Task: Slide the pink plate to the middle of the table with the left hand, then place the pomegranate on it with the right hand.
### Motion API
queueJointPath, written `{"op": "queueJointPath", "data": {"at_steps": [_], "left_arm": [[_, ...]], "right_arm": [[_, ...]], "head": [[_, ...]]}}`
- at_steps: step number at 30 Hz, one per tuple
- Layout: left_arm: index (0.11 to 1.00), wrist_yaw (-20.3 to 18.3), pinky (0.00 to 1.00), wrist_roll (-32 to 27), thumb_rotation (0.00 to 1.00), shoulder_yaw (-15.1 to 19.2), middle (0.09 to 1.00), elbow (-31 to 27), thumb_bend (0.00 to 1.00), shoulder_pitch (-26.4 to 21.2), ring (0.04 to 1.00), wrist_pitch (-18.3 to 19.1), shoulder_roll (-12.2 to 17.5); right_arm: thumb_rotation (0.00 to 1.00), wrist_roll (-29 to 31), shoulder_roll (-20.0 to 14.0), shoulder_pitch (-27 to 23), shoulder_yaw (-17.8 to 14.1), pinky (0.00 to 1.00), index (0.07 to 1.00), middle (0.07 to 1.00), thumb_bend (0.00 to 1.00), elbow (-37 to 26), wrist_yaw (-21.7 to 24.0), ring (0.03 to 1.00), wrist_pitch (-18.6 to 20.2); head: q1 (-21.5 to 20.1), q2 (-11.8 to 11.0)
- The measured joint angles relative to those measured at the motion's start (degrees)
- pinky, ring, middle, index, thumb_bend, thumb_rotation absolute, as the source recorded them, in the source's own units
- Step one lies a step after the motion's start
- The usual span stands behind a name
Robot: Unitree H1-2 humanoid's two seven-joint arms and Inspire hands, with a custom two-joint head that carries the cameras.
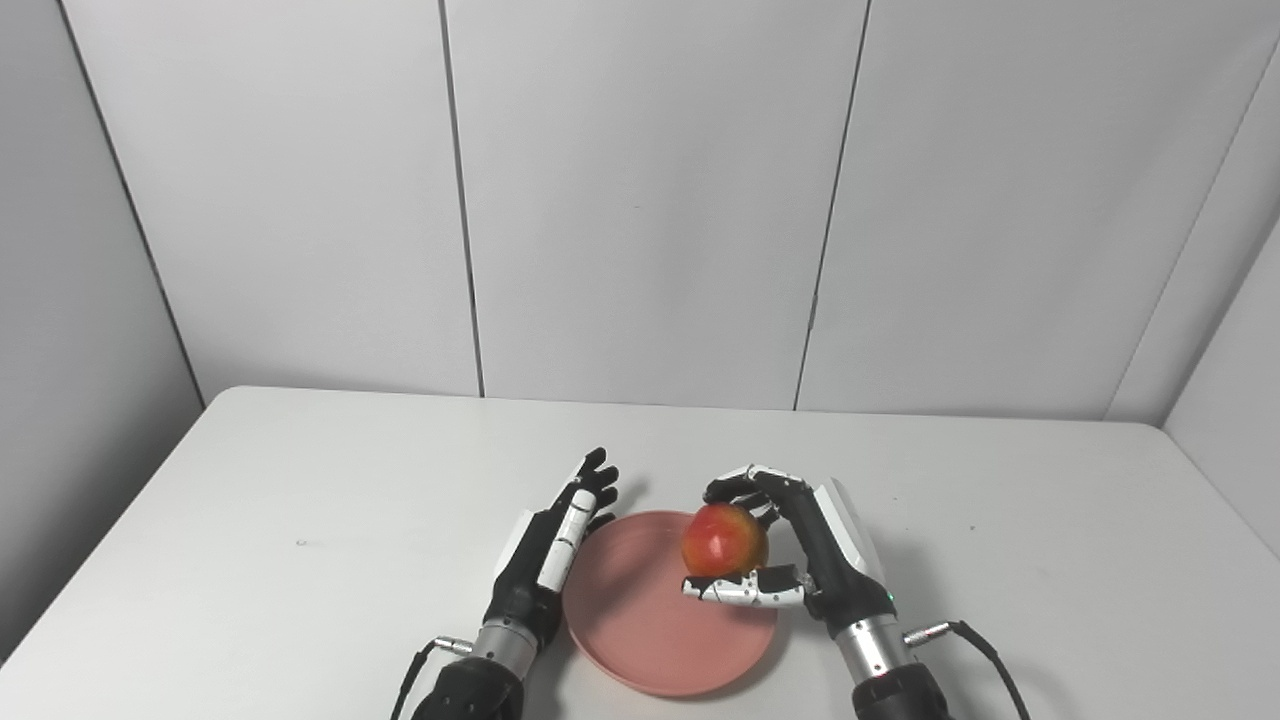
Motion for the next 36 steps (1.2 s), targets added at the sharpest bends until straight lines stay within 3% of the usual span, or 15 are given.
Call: {"op": "queueJointPath", "data": {"at_steps": [14,23,26,27,28,29,30,36], "left_arm": [[0.927,1.1,0.90,1.2,1.00,-0.7,0.946,0.0,0.55,0.0,0.946,-0.3,0.0],[0.931,1.2,0.92,1.3,1.00,-1.0,0.945,0.0,0.55,0.0,0.951,-0.3,0.0],[0.933,1.2,0.91,1.3,1.00,-1.0,0.944,0.0,0.55,0.0,0.948,-0.3,0.0],[0.932,1.2,0.91,1.3,1.00,-1.0,0.944,0.0,0.55,0.0,0.947,-0.3,0.1],[0.930,1.2,0.91,1.3,1.00,-1.1,0.943,0.0,0.54,0.0,0.944,-0.3,0.1],[0.930,1.2,0.91,1.3,1.00,-1.2,0.943,0.0,0.54,0.0,0.944,-0.3,0.1],[0.935,1.2,0.91,1.3,1.00,-1.2,0.952,0.0,0.55,0.0,0.943,-0.3,0.1],[0.944,1.3,0.92,2.3,1.00,-1.6,0.961,0.0,0.56,0.0,0.949,-0.3,0.2]], "right_arm": [[0.00,-3.9,0.7,-0.1,3.6,0.37,0.549,0.469,0.51,3.6,0.8,0.397,-0.2],[0.00,-8.2,0.1,-2.0,5.0,0.47,0.526,0.485,0.51,7.4,-2.1,0.439,-4.5],[0.00,-9.1,0.0,-2.2,5.3,0.55,0.482,0.518,0.52,7.8,-2.8,0.588,-5.1],[0.00,-9.5,-0.1,-2.2,5.4,0.56,0.481,0.522,0.52,7.8,-3.0,0.599,-5.2],[0.09,-10.0,-0.2,-2.2,5.5,0.60,0.489,0.622,0.51,7.8,-3.3,0.642,-5.2],[0.12,-10.5,-0.3,-2.2,5.6,0.61,0.492,0.656,0.51,7.8,-3.5,0.656,-5.3],[0.16,-10.9,-0.4,-2.3,5.7,0.70,0.496,0.758,0.51,7.8,-3.6,0.747,-5.3],[0.18,-11.5,-1.1,-2.5,6.3,0.84,0.498,0.869,0.50,7.6,-3.7,0.870,-5.3]], "head": [[-0.1,0.3],[-0.1,0.2],[-0.2,0.3],[-0.2,0.3],[-0.2,0.3],[-0.2,0.2],[-0.1,0.2],[-0.2,0.1]]}}
